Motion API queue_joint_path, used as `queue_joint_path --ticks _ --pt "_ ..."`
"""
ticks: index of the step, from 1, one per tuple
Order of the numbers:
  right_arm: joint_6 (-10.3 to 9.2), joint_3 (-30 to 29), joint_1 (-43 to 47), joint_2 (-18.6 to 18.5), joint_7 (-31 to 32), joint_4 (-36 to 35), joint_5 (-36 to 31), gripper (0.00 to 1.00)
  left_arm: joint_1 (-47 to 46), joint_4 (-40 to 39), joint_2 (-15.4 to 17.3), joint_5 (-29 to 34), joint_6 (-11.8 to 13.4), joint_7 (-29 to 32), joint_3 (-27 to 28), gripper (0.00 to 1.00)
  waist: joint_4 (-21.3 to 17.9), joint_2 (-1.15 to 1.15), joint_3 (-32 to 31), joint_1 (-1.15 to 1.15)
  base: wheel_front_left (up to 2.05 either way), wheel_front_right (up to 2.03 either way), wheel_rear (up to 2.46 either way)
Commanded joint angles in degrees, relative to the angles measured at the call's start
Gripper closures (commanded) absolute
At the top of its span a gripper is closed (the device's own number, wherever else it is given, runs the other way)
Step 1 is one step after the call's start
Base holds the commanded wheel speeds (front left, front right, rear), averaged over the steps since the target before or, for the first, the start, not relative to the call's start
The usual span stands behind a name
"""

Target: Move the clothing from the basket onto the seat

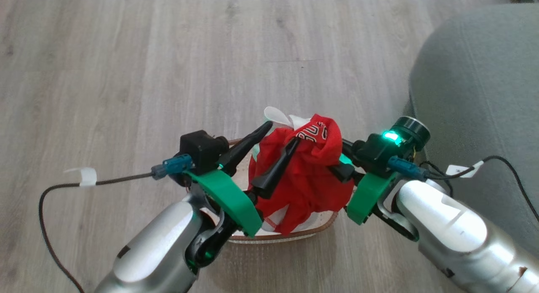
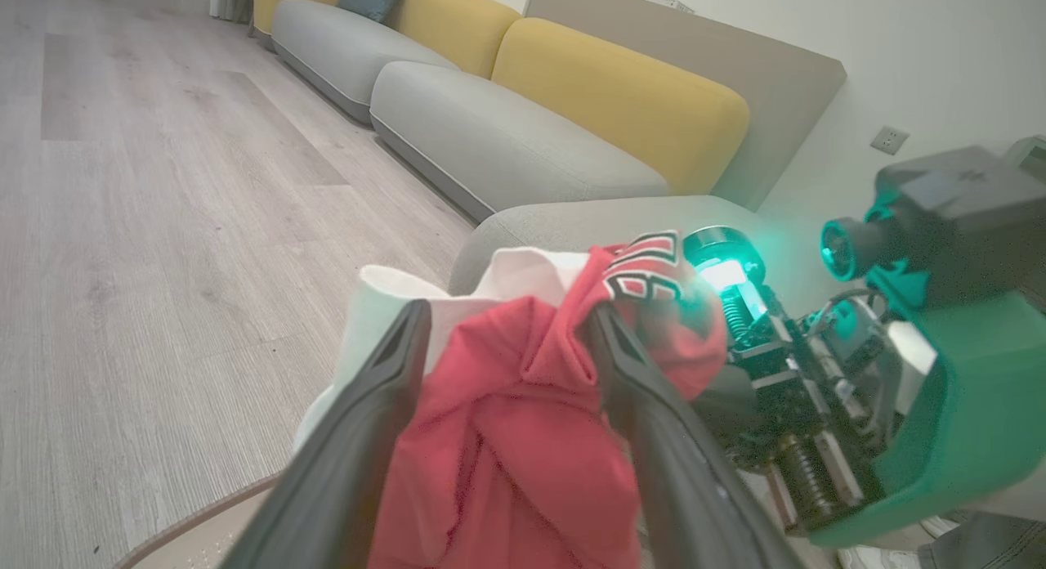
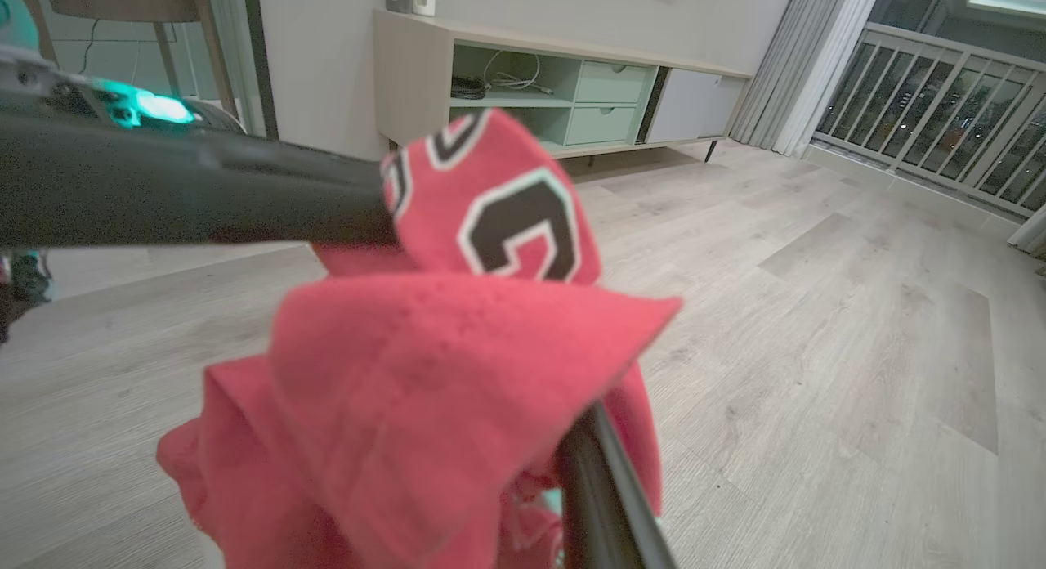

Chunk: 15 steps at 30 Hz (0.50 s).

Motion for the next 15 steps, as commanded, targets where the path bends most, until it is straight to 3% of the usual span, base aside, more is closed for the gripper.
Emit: queue_joint_path --ticks 1,15 --pt "-0.02 -1.1 -0.1 -0.5 -0.4 -1.8 0.6 1.00 -3.4 -0.7 0.9 0.7 0.3 -1.2 2.7 0.00 -1.5 0.00 0.0 0.00 0.00 0.00 0.00" --pt "-0.02 -8.6 1.4 -5.2 -0.4 -5.8 -0.2 1.00 -2.0 3.1 0.7 3.8 -0.3 -5.7 0.7 0.00 -14.9 0.00 0.8 0.00 0.00 0.00 0.00"
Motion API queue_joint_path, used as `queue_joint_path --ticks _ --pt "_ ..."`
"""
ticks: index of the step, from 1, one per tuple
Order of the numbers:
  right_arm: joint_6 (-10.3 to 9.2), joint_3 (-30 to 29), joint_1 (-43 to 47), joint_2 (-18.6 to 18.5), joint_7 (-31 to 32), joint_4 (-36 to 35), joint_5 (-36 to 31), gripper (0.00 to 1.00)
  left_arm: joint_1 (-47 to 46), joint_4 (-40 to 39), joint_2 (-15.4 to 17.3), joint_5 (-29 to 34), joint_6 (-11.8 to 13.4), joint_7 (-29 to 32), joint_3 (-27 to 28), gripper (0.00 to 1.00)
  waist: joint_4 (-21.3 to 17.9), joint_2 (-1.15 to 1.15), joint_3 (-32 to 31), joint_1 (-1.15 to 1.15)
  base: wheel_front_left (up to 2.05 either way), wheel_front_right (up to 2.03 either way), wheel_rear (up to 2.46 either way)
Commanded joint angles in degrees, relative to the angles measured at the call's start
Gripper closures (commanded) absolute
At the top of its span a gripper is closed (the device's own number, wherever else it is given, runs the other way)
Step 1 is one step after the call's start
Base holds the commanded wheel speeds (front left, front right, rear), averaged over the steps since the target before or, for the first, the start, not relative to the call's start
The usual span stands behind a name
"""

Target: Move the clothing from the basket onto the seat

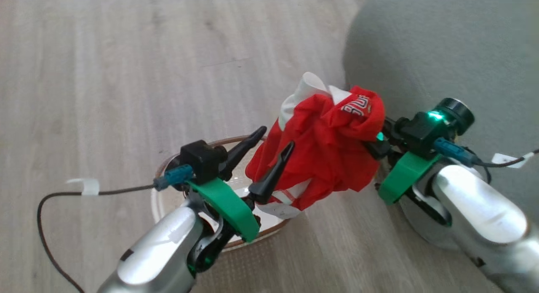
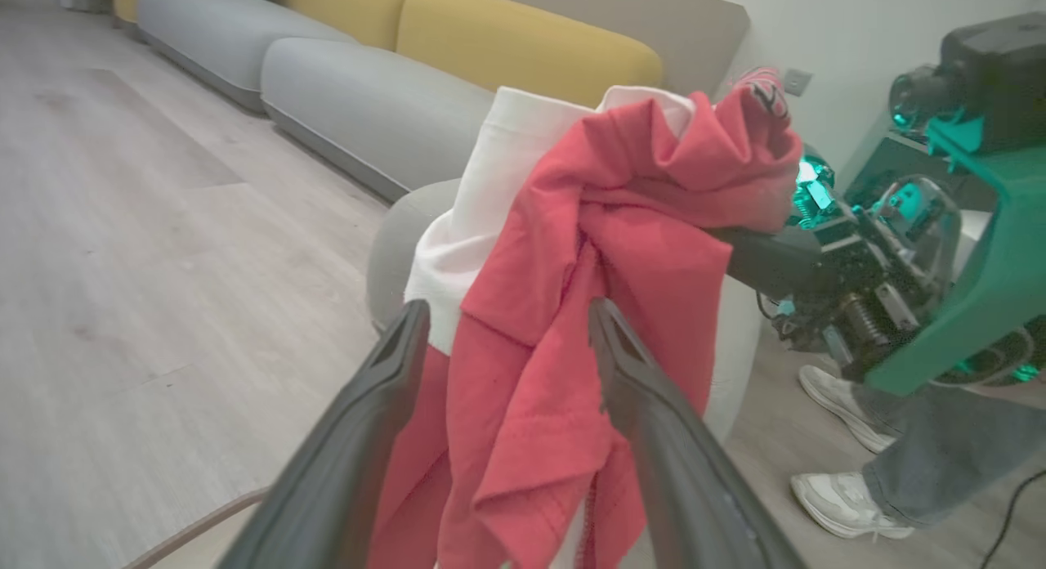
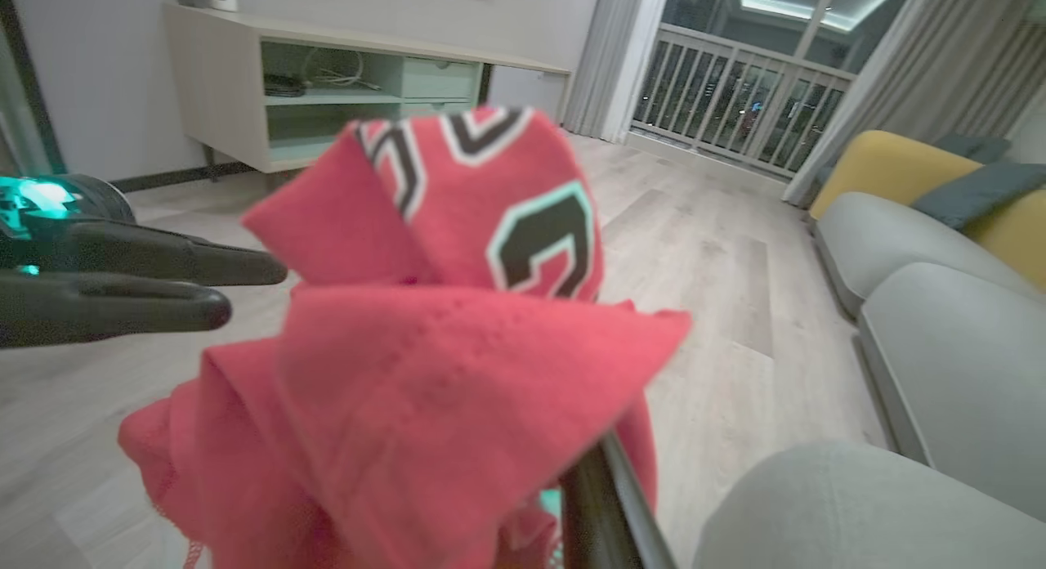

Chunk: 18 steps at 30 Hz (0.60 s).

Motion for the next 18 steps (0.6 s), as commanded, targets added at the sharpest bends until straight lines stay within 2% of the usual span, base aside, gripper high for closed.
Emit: queue_joint_path --ticks 1,10,18 --pt "-0.02 -1.2 0.2 -1.2 -0.4 -2.0 0.1 1.00 -2.0 -1.2 0.5 0.7 -0.4 -0.8 1.3 0.00 -3.8 0.00 0.6 0.00 0.00 0.00 0.00" --pt "-0.02 -7.0 3.3 -4.0 -0.4 -3.5 0.3 1.00 -1.5 -0.1 -0.4 0.7 -1.3 -1.5 -0.5 0.00 -10.6 0.00 0.5 0.00 0.00 0.00 0.00" --pt "-0.02 -10.4 4.9 -5.0 -0.4 -4.5 0.6 1.00 -1.4 -0.1 -1.0 0.6 -1.5 -1.7 -1.4 0.00 -11.9 0.00 0.3 0.00 0.00 0.00 0.00"
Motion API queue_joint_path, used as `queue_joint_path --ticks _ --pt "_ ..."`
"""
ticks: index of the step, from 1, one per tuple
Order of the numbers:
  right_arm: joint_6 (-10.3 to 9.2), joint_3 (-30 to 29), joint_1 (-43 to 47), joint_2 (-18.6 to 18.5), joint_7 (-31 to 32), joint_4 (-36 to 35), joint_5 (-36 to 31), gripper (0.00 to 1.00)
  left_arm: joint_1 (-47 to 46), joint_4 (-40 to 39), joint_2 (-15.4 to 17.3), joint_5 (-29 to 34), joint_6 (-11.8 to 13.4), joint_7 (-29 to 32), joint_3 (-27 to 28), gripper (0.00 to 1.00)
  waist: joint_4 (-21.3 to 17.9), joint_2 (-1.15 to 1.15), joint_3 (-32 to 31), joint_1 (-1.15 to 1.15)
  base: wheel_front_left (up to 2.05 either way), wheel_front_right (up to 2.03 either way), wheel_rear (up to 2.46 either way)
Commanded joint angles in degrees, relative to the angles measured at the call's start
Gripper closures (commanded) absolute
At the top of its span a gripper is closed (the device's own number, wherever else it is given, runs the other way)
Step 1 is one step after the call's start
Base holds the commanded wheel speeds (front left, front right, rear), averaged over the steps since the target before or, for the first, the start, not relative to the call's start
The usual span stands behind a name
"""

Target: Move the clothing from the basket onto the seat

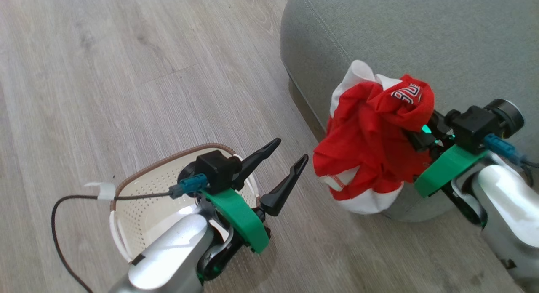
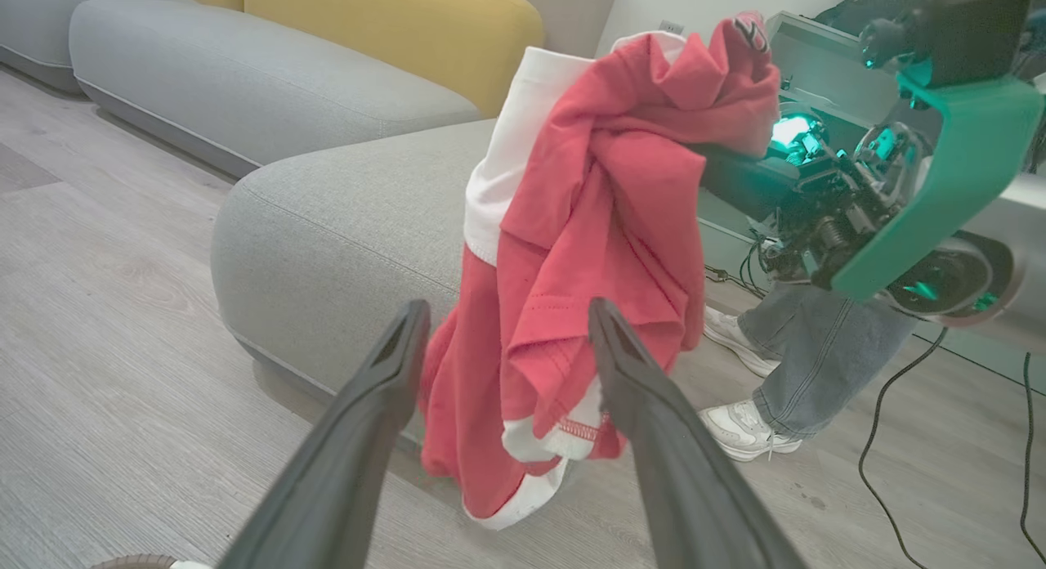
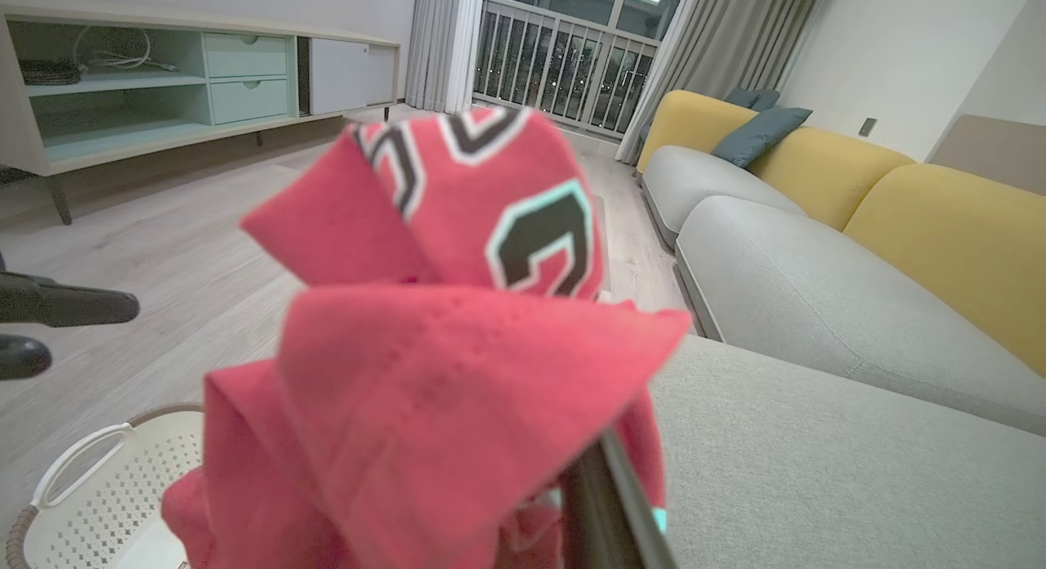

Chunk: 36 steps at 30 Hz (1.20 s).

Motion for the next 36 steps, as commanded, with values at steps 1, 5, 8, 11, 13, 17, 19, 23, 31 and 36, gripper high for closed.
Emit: queue_joint_path --ticks 1,5,8,11,13,17,19,23,31,36 --pt "-0.02 -0.9 -0.3 -1.2 -0.4 -2.2 0.5 1.00 -1.5 -1.5 0.2 -0.4 -0.1 -0.5 1.7 0.00 0.2 0.00 -0.1 0.00 0.00 0.00 0.00" --pt "-0.02 -2.0 0.0 -1.2 -0.4 -2.5 0.4 1.00 -1.4 -1.3 0.1 -0.7 -0.2 -0.6 1.3 0.00 0.9 0.00 -0.3 0.00 0.00 0.00 0.00" --pt "-0.02 -2.7 0.2 -1.2 -0.4 -2.7 0.2 1.00 -1.5 -1.4 0.2 -0.8 -0.2 -0.5 1.3 0.00 1.5 0.00 -0.3 0.00 0.00 0.00 0.00" --pt "-0.02 -3.5 0.4 -1.1 -0.4 -3.1 0.0 1.00 -1.7 -1.7 0.2 -0.7 -0.1 -0.3 1.1 0.00 2.2 0.00 0.1 0.00 0.00 0.00 0.00" --pt "-0.02 -4.1 0.6 -1.0 -0.4 -3.3 -0.1 1.00 -2.0 -2.0 0.2 -0.6 -0.1 -0.1 0.9 0.00 2.8 0.00 0.8 0.00 0.00 0.00 0.00" --pt "-0.02 -5.8 -0.4 0.3 -0.4 -3.3 1.4 1.00 -3.2 -2.9 0.8 0.0 0.6 0.4 1.2 0.00 3.6 0.00 3.7 0.00 0.00 0.00 0.00" --pt "-0.02 -7.0 -2.0 1.1 -0.4 -2.8 2.4 1.00 -4.3 -3.4 1.3 0.7 1.0 0.8 1.4 0.00 4.0 0.00 5.8 0.00 0.00 0.00 0.00" --pt "-0.02 -10.5 -7.6 3.2 -0.4 -0.6 4.0 1.00 -7.3 -5.1 1.8 2.0 1.6 2.0 1.6 0.00 5.2 0.00 11.5 0.00 0.00 0.00 0.00" --pt "-0.02 -21.9 -26.8 3.2 -0.4 7.3 4.0 1.00 -12.2 -7.4 2.0 3.3 2.2 3.1 2.5 0.00 9.3 0.00 23.4 0.00 0.00 0.00 0.00" --pt "-0.02 -29.0 -38.3 -0.7 -0.2 11.2 4.3 1.00 -12.8 -7.3 2.3 3.3 2.4 2.7 3.1 0.00 11.5 0.00 28.0 0.00 0.00 0.00 0.00"
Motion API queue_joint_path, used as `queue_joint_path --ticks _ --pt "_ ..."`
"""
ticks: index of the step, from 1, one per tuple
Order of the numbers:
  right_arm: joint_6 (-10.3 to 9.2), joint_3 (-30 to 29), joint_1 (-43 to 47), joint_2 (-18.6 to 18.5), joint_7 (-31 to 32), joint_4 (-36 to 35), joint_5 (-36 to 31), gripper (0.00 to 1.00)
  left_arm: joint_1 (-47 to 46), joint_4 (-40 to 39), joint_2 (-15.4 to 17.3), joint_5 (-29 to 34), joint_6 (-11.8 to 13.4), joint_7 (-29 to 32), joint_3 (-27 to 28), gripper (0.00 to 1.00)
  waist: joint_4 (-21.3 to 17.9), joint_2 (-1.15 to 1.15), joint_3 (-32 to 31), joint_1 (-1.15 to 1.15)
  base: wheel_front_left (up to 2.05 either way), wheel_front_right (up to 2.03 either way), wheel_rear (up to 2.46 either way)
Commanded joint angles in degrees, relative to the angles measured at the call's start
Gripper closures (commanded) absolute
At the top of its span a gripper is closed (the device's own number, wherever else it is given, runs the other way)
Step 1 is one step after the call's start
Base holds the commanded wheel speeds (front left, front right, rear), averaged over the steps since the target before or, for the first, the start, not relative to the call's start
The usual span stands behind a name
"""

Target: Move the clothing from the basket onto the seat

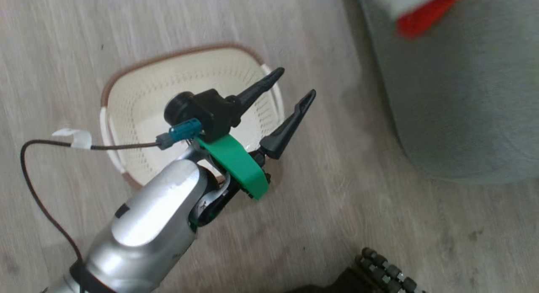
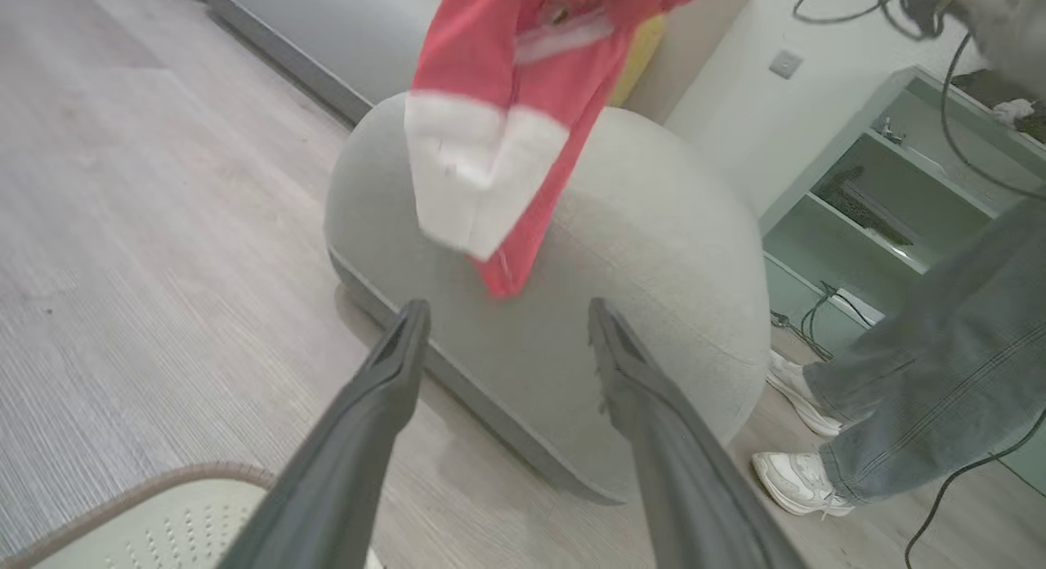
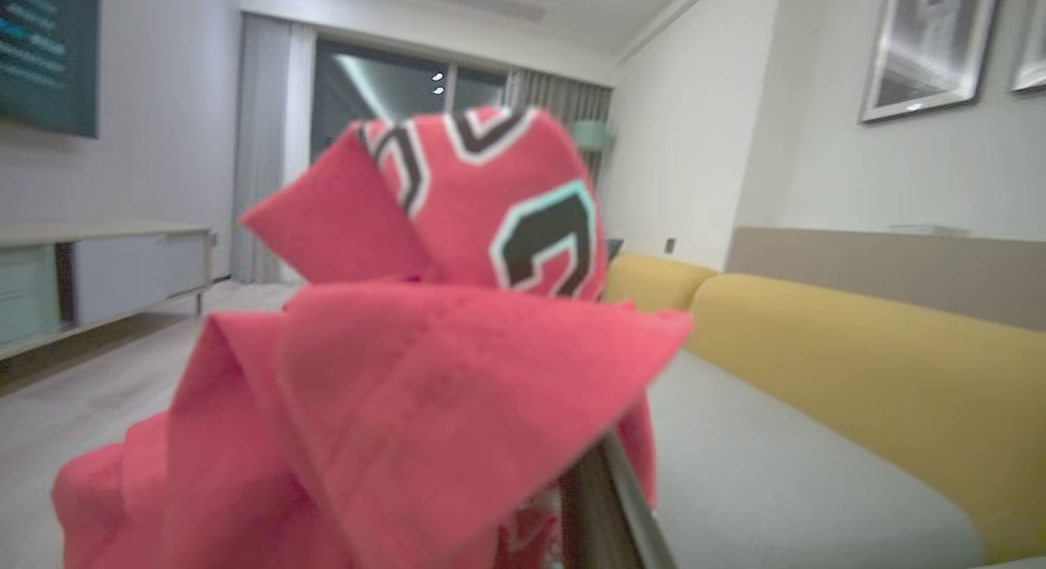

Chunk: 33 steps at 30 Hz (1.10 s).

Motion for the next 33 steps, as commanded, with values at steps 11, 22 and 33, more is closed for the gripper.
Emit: queue_joint_path --ticks 11,22,33 --pt "-0.02 -19.9 -25.7 -10.6 7.7 10.8 -11.6 1.00 -0.8 -2.6 -0.2 -1.0 0.6 -2.3 3.2 0.00 5.6 0.00 12.6 -0.03 0.00 0.00 0.00" --pt "-0.02 -31.6 -15.5 -1.9 1.0 26.3 -18.3 1.00 -3.5 -6.8 2.9 1.7 3.6 1.6 3.7 0.00 2.5 0.00 22.1 -0.03 0.00 0.00 0.00" --pt "-0.02 -33.5 -10.6 3.2 -0.4 29.8 -23.2 0.00 0.0 -7.4 4.1 0.8 5.2 1.6 3.5 0.00 -0.7 0.00 19.7 -0.03 0.00 0.00 0.00"
